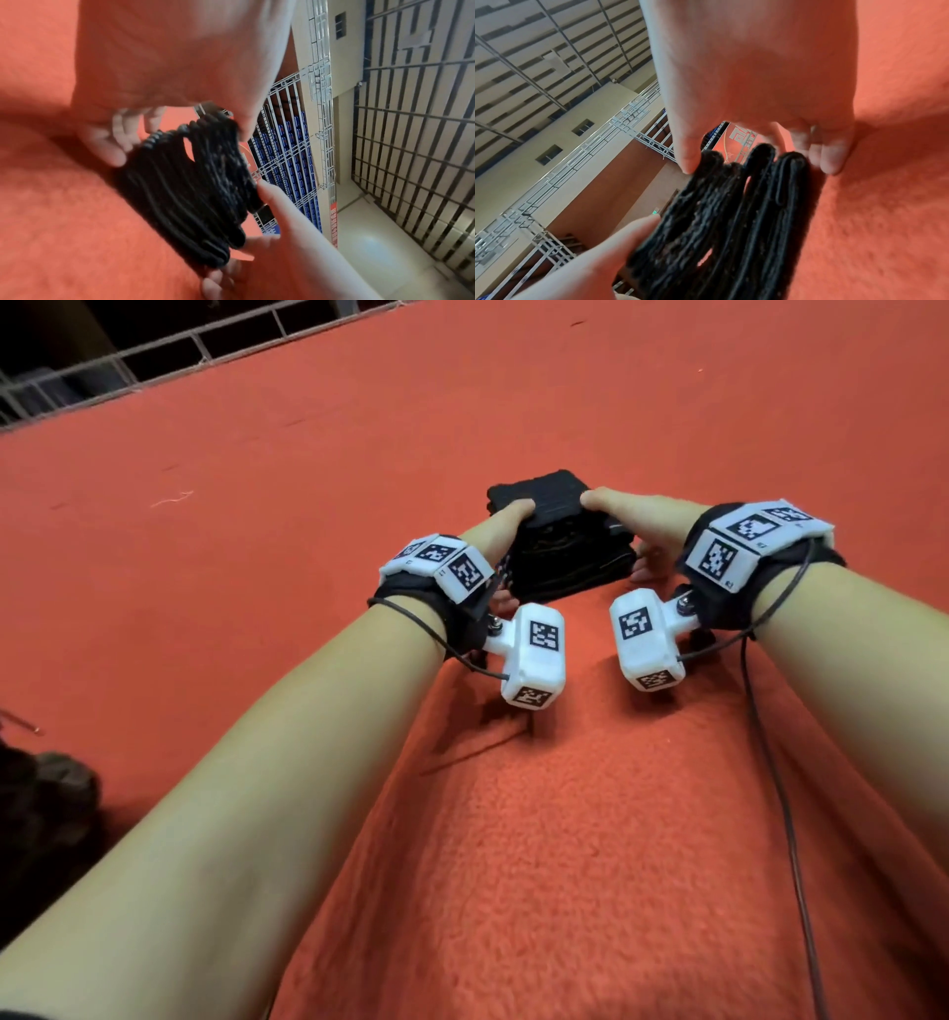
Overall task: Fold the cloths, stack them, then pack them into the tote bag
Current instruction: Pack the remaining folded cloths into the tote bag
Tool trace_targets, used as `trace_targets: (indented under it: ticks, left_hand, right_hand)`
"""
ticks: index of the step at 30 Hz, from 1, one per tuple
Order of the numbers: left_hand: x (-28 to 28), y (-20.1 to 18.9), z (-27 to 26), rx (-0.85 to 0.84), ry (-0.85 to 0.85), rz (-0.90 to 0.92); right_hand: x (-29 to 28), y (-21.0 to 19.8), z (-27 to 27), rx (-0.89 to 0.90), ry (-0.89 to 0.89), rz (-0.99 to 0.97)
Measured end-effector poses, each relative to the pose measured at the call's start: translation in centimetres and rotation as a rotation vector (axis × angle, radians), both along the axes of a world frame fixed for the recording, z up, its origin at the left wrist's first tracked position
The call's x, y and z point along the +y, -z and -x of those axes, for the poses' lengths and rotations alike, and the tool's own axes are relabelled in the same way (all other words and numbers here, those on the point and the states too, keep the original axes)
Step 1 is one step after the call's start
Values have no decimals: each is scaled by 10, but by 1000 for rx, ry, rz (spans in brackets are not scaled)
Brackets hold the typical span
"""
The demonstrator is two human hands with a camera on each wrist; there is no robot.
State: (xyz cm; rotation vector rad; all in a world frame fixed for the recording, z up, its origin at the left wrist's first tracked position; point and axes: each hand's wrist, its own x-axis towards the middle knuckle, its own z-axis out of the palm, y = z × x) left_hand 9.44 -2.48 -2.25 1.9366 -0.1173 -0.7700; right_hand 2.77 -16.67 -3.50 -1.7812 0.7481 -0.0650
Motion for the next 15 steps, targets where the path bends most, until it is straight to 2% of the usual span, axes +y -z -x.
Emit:
trace_targets:
  ticks: [5,8,12,15]
  left_hand:
    - [-1,5,7,28,-110,117]
    - [12,0,25,64,-87,153]
    - [48,-5,49,95,-36,272]
    - [89,-11,65,144,-135,305]
  right_hand:
    - [4,2,3,-10,-33,-56]
    - [14,1,12,5,-60,-93]
    - [40,-3,33,44,-118,-84]
    - [73,-10,53,65,-210,-126]
